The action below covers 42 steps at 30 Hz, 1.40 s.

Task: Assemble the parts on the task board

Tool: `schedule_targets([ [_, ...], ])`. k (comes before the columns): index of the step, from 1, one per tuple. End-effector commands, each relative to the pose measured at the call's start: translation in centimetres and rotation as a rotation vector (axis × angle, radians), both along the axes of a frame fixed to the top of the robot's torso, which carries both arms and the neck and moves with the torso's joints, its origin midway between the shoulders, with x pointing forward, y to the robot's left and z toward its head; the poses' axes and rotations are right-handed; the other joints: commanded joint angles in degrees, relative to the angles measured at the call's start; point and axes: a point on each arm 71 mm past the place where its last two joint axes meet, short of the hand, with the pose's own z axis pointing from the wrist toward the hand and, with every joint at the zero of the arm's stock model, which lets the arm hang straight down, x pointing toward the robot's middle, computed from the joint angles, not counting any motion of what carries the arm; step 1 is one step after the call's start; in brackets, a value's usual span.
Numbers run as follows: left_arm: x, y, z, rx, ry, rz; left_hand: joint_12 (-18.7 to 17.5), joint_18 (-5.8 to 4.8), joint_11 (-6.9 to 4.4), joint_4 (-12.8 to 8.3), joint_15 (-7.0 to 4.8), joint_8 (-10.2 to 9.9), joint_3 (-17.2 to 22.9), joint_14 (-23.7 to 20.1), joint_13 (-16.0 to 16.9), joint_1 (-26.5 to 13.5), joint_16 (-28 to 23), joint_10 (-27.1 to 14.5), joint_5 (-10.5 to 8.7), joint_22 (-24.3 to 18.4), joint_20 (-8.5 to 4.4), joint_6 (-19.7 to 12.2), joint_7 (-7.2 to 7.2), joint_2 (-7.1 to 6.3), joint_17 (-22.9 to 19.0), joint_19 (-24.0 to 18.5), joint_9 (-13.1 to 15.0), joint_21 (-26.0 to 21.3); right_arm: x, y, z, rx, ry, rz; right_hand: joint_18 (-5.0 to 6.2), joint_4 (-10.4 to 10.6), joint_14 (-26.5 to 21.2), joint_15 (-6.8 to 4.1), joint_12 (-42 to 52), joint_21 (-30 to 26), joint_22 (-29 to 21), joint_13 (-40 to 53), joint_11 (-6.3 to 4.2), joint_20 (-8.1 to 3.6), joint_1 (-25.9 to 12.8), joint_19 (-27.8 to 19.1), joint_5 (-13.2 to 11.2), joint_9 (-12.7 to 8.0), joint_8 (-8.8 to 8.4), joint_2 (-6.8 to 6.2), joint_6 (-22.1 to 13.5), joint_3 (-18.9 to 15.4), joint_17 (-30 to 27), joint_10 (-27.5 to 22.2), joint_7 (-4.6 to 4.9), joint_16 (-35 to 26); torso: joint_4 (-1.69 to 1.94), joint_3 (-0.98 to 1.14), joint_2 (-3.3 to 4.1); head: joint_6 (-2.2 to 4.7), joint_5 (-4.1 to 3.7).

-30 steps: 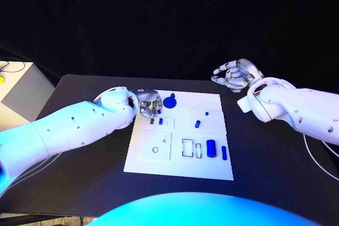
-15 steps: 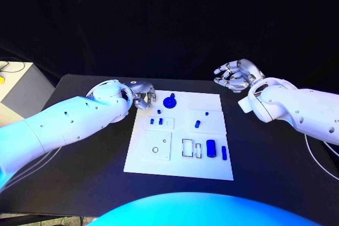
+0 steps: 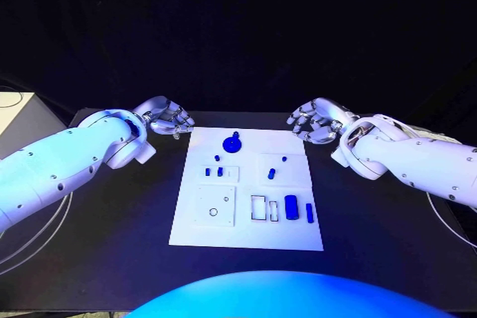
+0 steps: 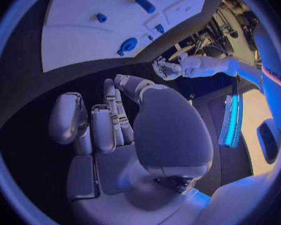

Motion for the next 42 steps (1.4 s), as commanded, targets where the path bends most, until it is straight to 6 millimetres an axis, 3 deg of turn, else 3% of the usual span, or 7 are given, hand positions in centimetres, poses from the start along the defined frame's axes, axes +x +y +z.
schedule_targets([
  [1, -1.2, -0.7, 0.7, -0.455, 0.109, -0.062, -1.14, 0.35, 0.22, 1.34, 0.32, 0.43, -1.01, -1.81, -1.22, -0.01, -3.29, -0.28, -0.12, -2.99, 0.47, -0.89, -0.16, -0.12, -1.38, 0.05, 0.09, -4.14, -0.9, 0.8, -1.2, -0.248, -0.064, 0.113, -0.12, 0.05, 1.52, 0.41, -1.62, 0.12, 4.69, -1.44, 0.23, -0.01, -1.07, 0.40, -1.05, -0.09, -0.39, -0.24, 0.81, -0.23, -0.03, 0.13, 0.05, -0.16, 0.06, -0.09, -0.01, -0.01, -0.27],
  [7, -3.1, -0.8, 0.9, -0.637, 0.135, -0.087, -5.38, 0.28, 0.44, 2.85, 1.07, -0.36, -1.16, -3.75, -4.81, 2.11, -13.25, 2.86, -0.17, -9.51, 1.31, -0.69, -0.10, 0.06, -5.19, 0.32, -0.62, -13.13, -1.8, 1.4, -2.6, -0.356, -0.068, 0.139, -0.05, 0.41, 1.56, 0.64, -4.13, -0.37, 4.53, -3.75, 0.47, 0.18, -2.04, 0.37, -2.85, -0.16, -0.67, -1.02, 1.50, -0.62, -0.14, -0.63, -0.10, -0.30, 0.12, -0.09, 0.01, -0.01, -0.94],
  [18, -4.6, -1.6, 1.5, -0.717, 0.122, -0.117, -13.12, 0.26, 1.06, 3.66, 2.44, -1.34, -0.95, -3.01, -9.31, 3.47, -28.99, 6.94, -0.17, -17.25, 2.99, 0.47, 0.28, 0.06, -8.75, 1.34, -1.02, -23.62, -2.5, 2.7, -4.0, -0.416, -0.063, 0.156, -0.10, 0.39, 1.73, 0.68, -4.56, -0.02, 4.67, -4.32, 0.49, 0.15, -2.13, 0.52, -3.17, -0.23, -0.88, -1.31, 1.51, -0.78, 0.29, -0.40, -0.12, 0.06, 0.13, -0.16, 0.09, -0.01, -1.58],
  [27, -5.0, -2.0, 1.8, -0.729, 0.116, -0.126, -14.05, 0.30, 1.30, 3.59, 2.43, -1.44, -1.13, -1.92, -9.69, 3.58, -29.77, 6.90, -0.15, -17.75, 2.92, 0.64, 0.68, 0.09, -8.43, 2.19, -1.05, -24.13, -2.1, 3.5, -4.3, -0.440, -0.114, 0.119, -0.10, 0.41, 1.83, 0.75, -5.55, -0.27, 4.59, -5.32, 0.72, 0.27, -2.23, 0.58, -3.01, -0.32, -1.13, -1.41, 1.73, -0.91, 0.38, -0.81, 0.08, 0.16, 0.08, -0.06, 0.10, -0.01, -1.71],
  [42, -5.0, -2.0, 1.7, -0.721, 0.122, -0.120, -14.24, 0.29, 1.37, 3.58, 2.45, -1.46, -1.19, -1.74, -9.75, 3.59, -29.89, 6.83, -0.14, -17.84, 2.90, 0.68, 0.78, 0.13, -8.33, 2.39, -1.07, -24.21, -1.8, 4.3, -5.3, -0.460, -0.103, 0.115, -0.18, 0.31, 1.93, 0.71, -6.04, 0.35, 4.86, -6.47, 0.59, 0.32, -1.51, 0.91, -4.17, -0.40, -1.32, -0.37, 2.58, 0.25, 0.67, 0.27, -0.03, 0.44, 0.01, -0.01, 0.08, -0.01, -1.56],
])
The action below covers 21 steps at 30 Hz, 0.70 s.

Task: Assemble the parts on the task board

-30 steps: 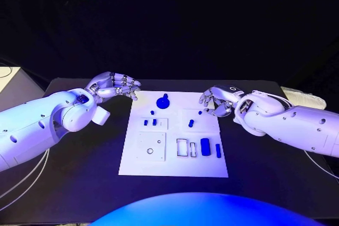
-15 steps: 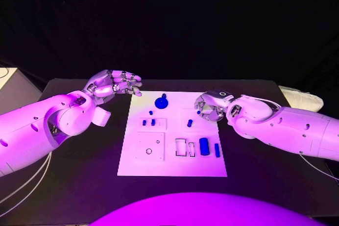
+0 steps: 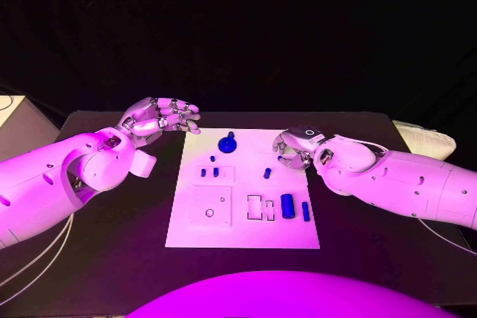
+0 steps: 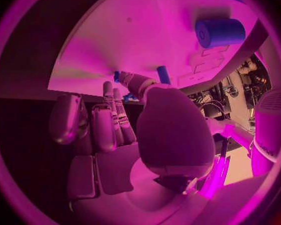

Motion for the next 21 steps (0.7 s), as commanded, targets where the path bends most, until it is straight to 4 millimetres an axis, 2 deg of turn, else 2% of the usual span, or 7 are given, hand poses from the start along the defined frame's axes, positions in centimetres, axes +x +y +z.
schedule_targets([
  [1, -0.05, -0.07, 0.13, -0.016, -0.005, -0.005, -0.31, 0.30, 0.26, 0.12, -0.06, -0.36, -0.25, 0.50, -0.08, 0.62, -0.22, 0.13, -0.14, -0.09, -0.01, 0.21, 0.16, 0.03, 0.09, 0.46, -0.07, -0.30, -0.02, 0.01, -0.26, -0.028, 0.000, -0.001, -0.24, -0.09, 1.97, 0.23, -0.07, 0.84, 5.01, -0.19, -0.28, -0.14, 0.13, 0.62, -0.39, -0.02, -0.18, 0.60, 0.88, 0.58, 0.17, 1.24, -0.15, 0.45, -0.01, 0.01, -0.02, -0.01, -0.06],
  [14, -0.07, 0.06, 0.06, -0.004, -0.002, -0.004, -0.49, 0.29, 0.32, 0.00, -0.04, -0.41, -0.23, 0.57, -0.13, 0.81, -0.40, 0.07, -0.11, -0.17, -0.05, 0.21, 0.27, 0.13, 0.18, 0.64, -0.09, -0.38, -0.18, -0.12, -0.97, -0.052, 0.029, -0.007, -0.42, -0.79, 2.03, -0.46, 0.54, 2.09, 5.60, -0.50, -1.18, -0.71, 0.71, 1.04, -0.47, 0.39, 0.63, 1.03, 3.19, 1.46, 0.30, 4.14, -1.02, 0.57, -0.05, 0.04, -0.02, -0.01, -0.05],
  [21, -0.08, 0.08, 0.03, 0.003, -0.002, -0.003, -0.56, 0.28, 0.34, -0.06, -0.02, -0.42, -0.19, 0.60, -0.15, 0.92, -0.51, 0.08, -0.10, -0.22, -0.07, 0.24, 0.30, 0.23, 0.23, 0.72, -0.10, -0.43, -0.39, 0.18, -1.09, -0.038, 0.027, 0.005, -0.74, -1.36, 2.15, -1.07, 0.75, 3.98, 6.43, -0.64, -1.89, -1.23, 1.15, 1.55, -1.03, 0.79, 1.30, 2.33, 4.99, 2.51, 0.59, 6.00, -1.69, 0.77, -0.05, 0.01, 0.00, -0.01, -0.01],
])
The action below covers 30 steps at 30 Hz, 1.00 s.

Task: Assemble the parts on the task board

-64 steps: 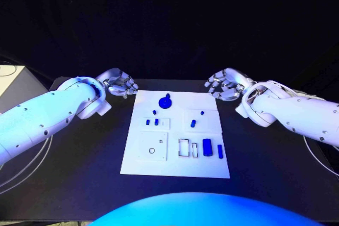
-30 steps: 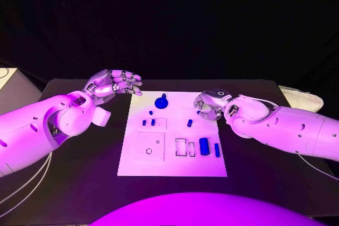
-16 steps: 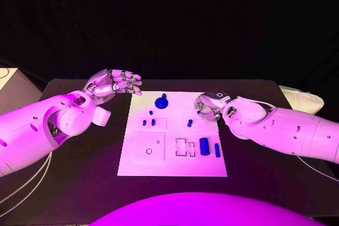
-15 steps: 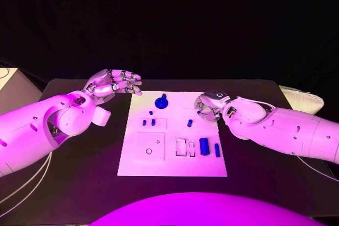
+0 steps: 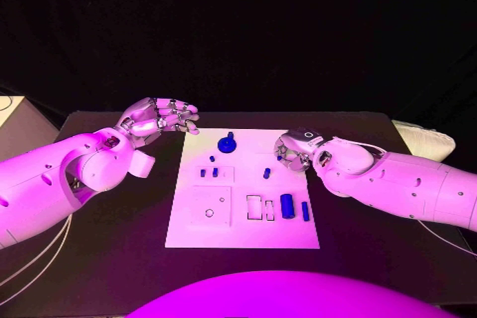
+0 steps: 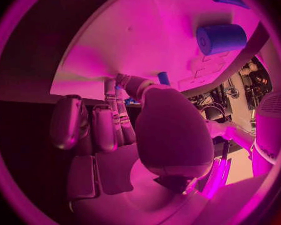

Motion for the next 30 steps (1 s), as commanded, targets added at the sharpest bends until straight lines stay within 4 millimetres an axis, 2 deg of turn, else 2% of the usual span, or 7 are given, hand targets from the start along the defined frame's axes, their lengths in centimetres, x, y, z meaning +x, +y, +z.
schedule_targets([
  [1, -0.06, -0.11, 0.07, -0.002, -0.005, -0.007, -0.25, 0.29, 0.35, -0.10, 0.18, -0.15, -0.18, 0.41, -0.09, 0.75, -0.33, 0.09, -0.10, -0.11, 0.00, 0.26, 0.31, 0.03, 0.09, 0.41, -0.07, -0.21, -0.34, 0.27, -0.48, -0.012, 0.015, 0.015, -0.82, 0.03, 2.30, -0.63, 0.38, 1.01, 6.61, -0.03, -0.09, -0.47, -0.01, 1.27, -0.24, 0.17, 0.35, 0.79, 0.73, 0.40, 0.44, 0.76, -0.13, 0.58, 0.00, -0.02, 0.03, -0.01, 0.08],
  [12, -0.09, -0.09, 0.05, 0.003, -0.005, -0.008, -0.39, 0.28, 0.34, -0.41, 0.17, -0.16, -0.11, 0.51, -0.13, 1.15, -0.57, 0.17, -0.09, -0.19, -0.07, 0.34, 0.31, 0.17, 0.21, 0.58, -0.09, -0.29, -0.54, 0.75, -0.55, 0.019, 0.017, 0.009, -0.93, 0.06, 2.42, -0.92, 0.27, 1.67, 6.94, -0.02, -0.46, -0.74, -0.37, 1.47, -0.25, 0.49, 0.81, 1.63, 1.72, 0.54, 0.59, 1.63, -0.54, 0.75, 0.01, -0.06, 0.01, -0.01, 0.05],
  [24, -0.11, -0.13, 0.01, 0.008, -0.002, -0.012, -0.65, 0.24, 0.37, -1.01, 0.16, -0.25, -0.03, 0.61, -0.20, 1.81, -1.00, 0.26, -0.08, -0.24, -0.20, 0.40, 0.37, 0.30, 0.38, 0.77, -0.14, -0.34, -0.39, 0.84, -0.54, 0.051, 0.028, -0.029, -0.81, 0.72, 2.27, -0.82, -0.69, 0.74, 6.70, -0.39, -0.27, -0.77, -2.16, 1.28, 0.22, 0.54, 0.49, 1.07, 1.31, 0.03, -0.06, 1.35, -0.48, 0.22, 0.01, -0.02, 0.01, -0.01, 0.14],
  [27, -0.12, -0.17, 0.00, 0.008, -0.001, -0.014, -0.69, 0.24, 0.38, -1.07, 0.16, -0.26, -0.03, 0.62, -0.21, 1.86, -1.05, 0.25, -0.09, -0.24, -0.21, 0.40, 0.39, 0.31, 0.40, 0.78, -0.15, -0.34, -0.35, 0.81, -0.53, 0.058, 0.029, -0.038, -0.87, 0.25, 2.35, -0.95, -1.07, 1.15, 6.91, -0.56, -0.43, -0.85, -1.63, 1.38, 2.47, 0.84, 0.80, 1.77, 1.81, 0.75, 0.19, 1.72, -0.63, 0.42, 0.00, -0.02, 0.00, -0.01, 0.18],
  [30, -0.13, -0.21, 0.00, 0.008, -0.001, -0.015, -0.76, 0.22, 0.39, -1.20, 0.17, -0.28, 0.00, 0.64, -0.23, 1.99, -1.15, 0.26, -0.08, -0.24, -0.24, 0.41, 0.41, 0.37, 0.43, 0.81, -0.16, -0.33, -0.30, 0.75, -0.43, 0.074, 0.022, -0.050, -0.96, -0.69, 2.42, -1.12, -1.13, 1.75, 7.20, -0.56, -0.60, -1.00, -0.61, 1.55, 2.97, 1.26, 1.22, 2.91, 2.27, 1.65, 0.36, 2.48, -0.68, 0.57, -0.01, -0.01, -0.03, -0.01, 0.24],
])
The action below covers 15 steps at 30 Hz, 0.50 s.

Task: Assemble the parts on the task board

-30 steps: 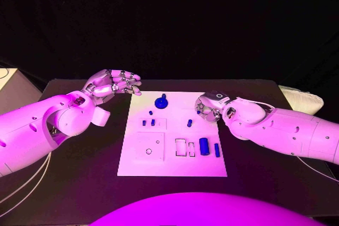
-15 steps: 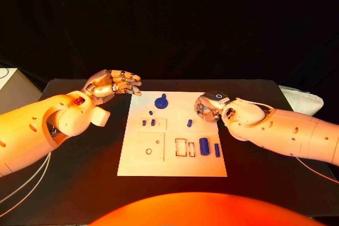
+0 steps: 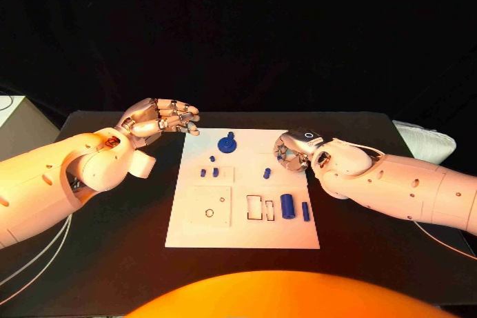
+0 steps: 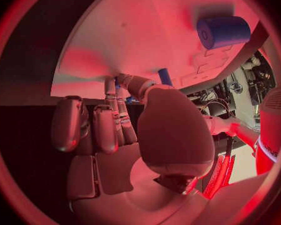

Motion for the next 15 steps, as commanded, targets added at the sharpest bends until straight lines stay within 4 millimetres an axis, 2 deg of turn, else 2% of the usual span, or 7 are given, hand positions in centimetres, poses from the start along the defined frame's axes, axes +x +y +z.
schedule_targets([
  [1, -0.08, -0.23, 0.06, -0.003, -0.004, -0.013, -0.31, 0.22, 0.19, -0.43, -0.04, -0.30, 0.10, 0.45, -0.08, 0.81, -0.31, 0.06, -0.07, -0.05, 0.07, 0.21, 0.20, 0.03, 0.08, 0.35, -0.10, -0.33, -0.22, 0.41, -0.16, 0.035, 0.008, -0.009, -1.00, -0.80, 2.36, -0.42, -0.17, 0.84, 7.31, -0.07, -0.15, -0.50, 1.11, 1.48, 0.47, 0.42, 0.53, 2.04, 0.54, 0.99, 0.25, 0.89, 0.05, 0.06, -0.01, 0.01, -0.03, -0.01, 0.06],
  [5, -0.07, -0.21, 0.03, -0.002, -0.003, -0.013, -0.36, 0.21, 0.19, -0.58, -0.04, -0.32, 0.14, 0.48, -0.09, 0.96, -0.42, 0.09, -0.05, -0.03, 0.04, 0.23, 0.21, 0.11, 0.12, 0.38, -0.12, -0.31, -0.18, 0.31, 0.00, 0.054, -0.005, -0.023, -1.06, -1.48, 2.36, -0.51, -0.22, 1.16, 7.51, -0.05, -0.25, -0.60, 1.38, 1.57, 0.23, 0.76, 0.76, 2.68, 0.67, 1.85, 0.13, 1.51, -0.01, -0.01, -0.01, 0.04, -0.02, -0.01, 0.04],
  [15, -0.01, 0.00, -0.06, 0.001, -0.001, -0.007, -0.46, 0.19, 0.21, -0.82, -0.05, -0.35, 0.18, 0.53, -0.11, 1.17, -0.59, 0.12, -0.03, 0.01, -0.01, 0.27, 0.23, 0.18, 0.17, 0.40, -0.14, -0.26, -0.38, 0.05, 0.56, 0.095, -0.034, -0.033, -1.06, -1.79, 2.32, -0.54, -0.29, 1.22, 7.56, -0.06, -0.29, -0.64, 1.39, 1.58, -0.12, 0.91, 0.85, 2.79, 0.72, 2.16, -0.07, 1.70, -0.05, -0.16, -0.04, 0.02, -0.02, -0.01, 0.19],
])
